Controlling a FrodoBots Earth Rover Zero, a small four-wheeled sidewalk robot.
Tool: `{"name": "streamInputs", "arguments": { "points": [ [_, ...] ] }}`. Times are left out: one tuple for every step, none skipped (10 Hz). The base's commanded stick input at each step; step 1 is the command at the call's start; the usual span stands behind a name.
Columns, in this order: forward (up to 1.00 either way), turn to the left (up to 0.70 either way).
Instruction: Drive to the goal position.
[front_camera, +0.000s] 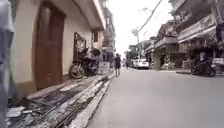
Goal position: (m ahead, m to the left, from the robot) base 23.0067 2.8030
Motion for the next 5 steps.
{"name": "streamInputs", "arguments": {
  "points": [
    [1.0, 0.0],
    [1.0, 0.0],
    [1.0, 0.0],
    [1.0, 0.0],
    [1.0, -0.13]
  ]
}}
